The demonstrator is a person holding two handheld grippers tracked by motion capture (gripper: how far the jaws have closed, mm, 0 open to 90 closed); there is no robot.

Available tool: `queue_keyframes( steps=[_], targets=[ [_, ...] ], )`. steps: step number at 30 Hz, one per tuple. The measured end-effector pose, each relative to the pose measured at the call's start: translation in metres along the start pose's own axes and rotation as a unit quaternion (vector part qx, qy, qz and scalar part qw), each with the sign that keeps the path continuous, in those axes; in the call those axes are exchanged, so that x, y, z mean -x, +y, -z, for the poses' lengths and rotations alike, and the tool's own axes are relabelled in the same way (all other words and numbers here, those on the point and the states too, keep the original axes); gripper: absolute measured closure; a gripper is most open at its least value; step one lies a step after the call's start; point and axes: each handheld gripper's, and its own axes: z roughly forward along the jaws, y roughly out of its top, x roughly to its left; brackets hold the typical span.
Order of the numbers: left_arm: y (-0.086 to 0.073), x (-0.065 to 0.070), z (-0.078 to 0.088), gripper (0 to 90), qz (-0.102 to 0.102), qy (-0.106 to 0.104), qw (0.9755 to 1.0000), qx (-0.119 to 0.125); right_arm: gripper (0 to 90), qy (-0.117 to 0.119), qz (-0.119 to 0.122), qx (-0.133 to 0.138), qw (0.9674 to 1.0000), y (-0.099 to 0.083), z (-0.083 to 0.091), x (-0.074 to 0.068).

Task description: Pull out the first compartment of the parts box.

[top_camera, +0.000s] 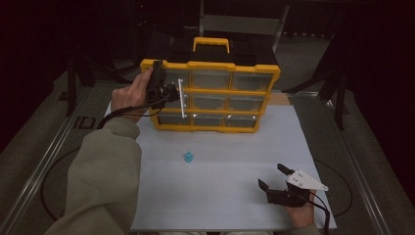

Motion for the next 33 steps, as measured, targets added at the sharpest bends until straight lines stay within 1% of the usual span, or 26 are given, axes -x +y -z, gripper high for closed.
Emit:
queue_keyframes(
  steps=[1, 2, 5, 11, 12, 16, 18, 22, 23, 24, 25, 26, 29, 31, 33],
  targets=[
    [0.0, 0.0, 0.001, 57.9, -0.002, 0.001, 1.0, -0.002, 9.0, 0.0, 0.0, 0.0, 1.0, 0.0, 0.0, 0.0],
    [0.0, 0.0, 0.002, 56.5, 0.0, 0.002, 1.0, -0.003, 9.0, -0.001, 0.001, 0.0, 1.0, 0.0, 0.0, 0.0],
    [0.0, 0.0, 0.005, 56.5, 0.007, 0.004, 1.0, -0.003, 9.0, -0.001, 0.002, 0.0, 1.0, 0.0, 0.0, 0.001],
    [0.0, 0.001, 0.012, 57.4, 0.0, 0.013, 0.9999, -0.002, 9.0, 0.0, 0.001, 0.0, 1.0, 0.0, 0.0, 0.0],
    [0.0, 0.001, 0.013, 58.0, -0.001, 0.011, 0.9999, -0.004, 9.0, 0.0, 0.001, 0.0, 1.0, 0.0, 0.0, 0.0],
    [-0.001, 0.001, 0.017, 60.7, 0.0, 0.007, 1.0, -0.001, 9.0, 0.0, 0.002, 0.0, 1.0, 0.0, 0.0, 0.0],
    [-0.001, 0.0, 0.019, 61.8, 0.002, 0.0, 1.0, 0.0, 9.0, 0.0, 0.002, 0.0, 1.0, 0.0, 0.0, 0.0],
    [0.0, -0.005, 0.021, 66.7, 0.009, -0.03, 0.9995, -0.006, 9.0, 0.0, 0.001, 0.0, 1.0, 0.0, 0.0, 0.0],
    [0.0, -0.006, 0.021, 67.8, 0.008, -0.035, 0.9993, -0.008, 9.0, 0.0, 0.002, -0.001, 1.0, 0.0, 0.0, 0.0],
    [0.0, -0.007, 0.022, 68.7, 0.006, -0.039, 0.9992, -0.008, 9.0, 0.0, 0.002, -0.001, 1.0, 0.0, -0.001, 0.0],
    [0.0, -0.007, 0.022, 70.1, 0.006, -0.039, 0.9992, -0.008, 9.0, 0.0, 0.002, -0.001, 1.0, 0.0, -0.001, 0.0],
    [0.0, -0.008, 0.022, 70.1, -0.009, -0.044, 0.9989, -0.01, 9.0, 0.0, 0.003, -0.001, 1.0, 0.0, -0.001, 0.0],
    [0.001, -0.009, 0.021, 73.9, -0.013, -0.056, 0.9982, -0.014, 9.0, 0.001, 0.003, -0.001, 1.0, 0.0, -0.001, 0.0],
    [0.0, -0.009, 0.02, 75.2, -0.016, -0.059, 0.998, -0.014, 9.0, 0.001, 0.003, -0.001, 1.0, 0.0, -0.001, -0.001],
    [0.0, -0.009, 0.02, 77.0, -0.023, -0.056, 0.9981, -0.015, 9.0, 0.001, 0.003, -0.001, 1.0, 0.0, -0.001, -0.001]
  ],
)
